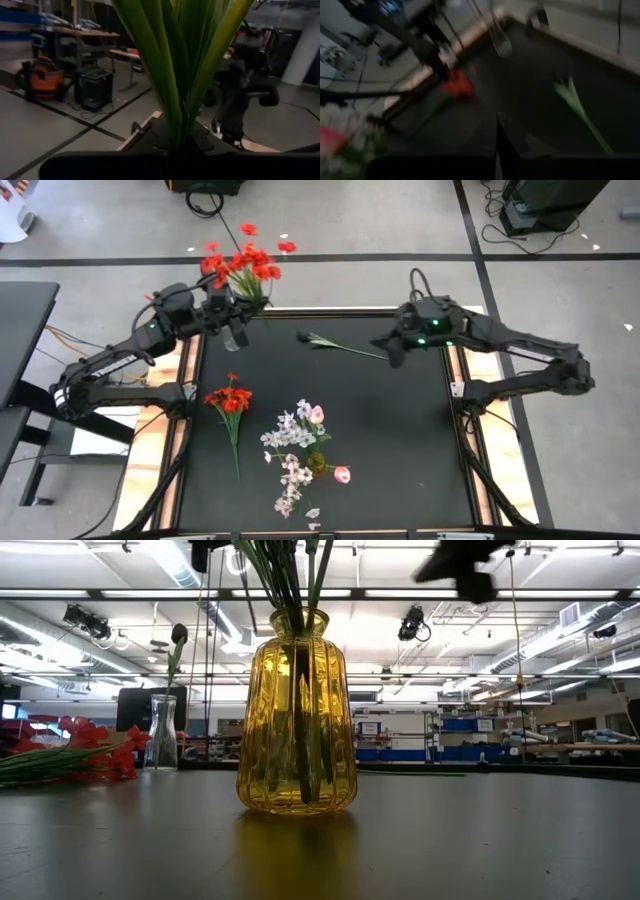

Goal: Sort flowers into vase by color
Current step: Put the right orange flowers into the transparent vase

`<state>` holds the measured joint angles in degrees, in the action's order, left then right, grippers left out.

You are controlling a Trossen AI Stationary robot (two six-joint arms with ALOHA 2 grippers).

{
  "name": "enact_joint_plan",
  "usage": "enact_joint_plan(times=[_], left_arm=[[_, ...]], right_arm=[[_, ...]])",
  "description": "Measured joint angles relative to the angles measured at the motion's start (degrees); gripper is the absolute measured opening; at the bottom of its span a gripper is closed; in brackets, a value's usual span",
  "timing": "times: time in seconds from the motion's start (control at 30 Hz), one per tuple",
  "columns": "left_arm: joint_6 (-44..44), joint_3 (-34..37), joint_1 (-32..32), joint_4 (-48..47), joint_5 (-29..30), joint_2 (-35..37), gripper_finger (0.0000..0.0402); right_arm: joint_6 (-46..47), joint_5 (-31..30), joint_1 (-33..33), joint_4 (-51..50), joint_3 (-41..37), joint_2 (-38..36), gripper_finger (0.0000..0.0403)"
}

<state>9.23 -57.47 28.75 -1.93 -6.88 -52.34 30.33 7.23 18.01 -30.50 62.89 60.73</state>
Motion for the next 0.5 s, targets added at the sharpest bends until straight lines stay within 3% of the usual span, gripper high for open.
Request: enact_joint_plan(times=[0.13, 0.23, 0.5], left_arm=[[-0.02, 0.0, 1.29, -0.01, 0.03, 0.64, 0.0015], [-1.27, 0.0, 2.12, -0.09, 0.01, 0.64, 0.0015], [-2.4, 0.0, 2.27, -0.04, 0.01, 0.66, 0.0015]], right_arm=[[0.65, -0.15, -1.16, -14.24, 0.0, -3.99, 0.0006], [-0.5, -1.47, -4.02, -18.05, 0.0, -6.29, 0.0004], [-7.55, -7.22, -8.91, -2.18, -0.02, -13.95, 0.0002]])
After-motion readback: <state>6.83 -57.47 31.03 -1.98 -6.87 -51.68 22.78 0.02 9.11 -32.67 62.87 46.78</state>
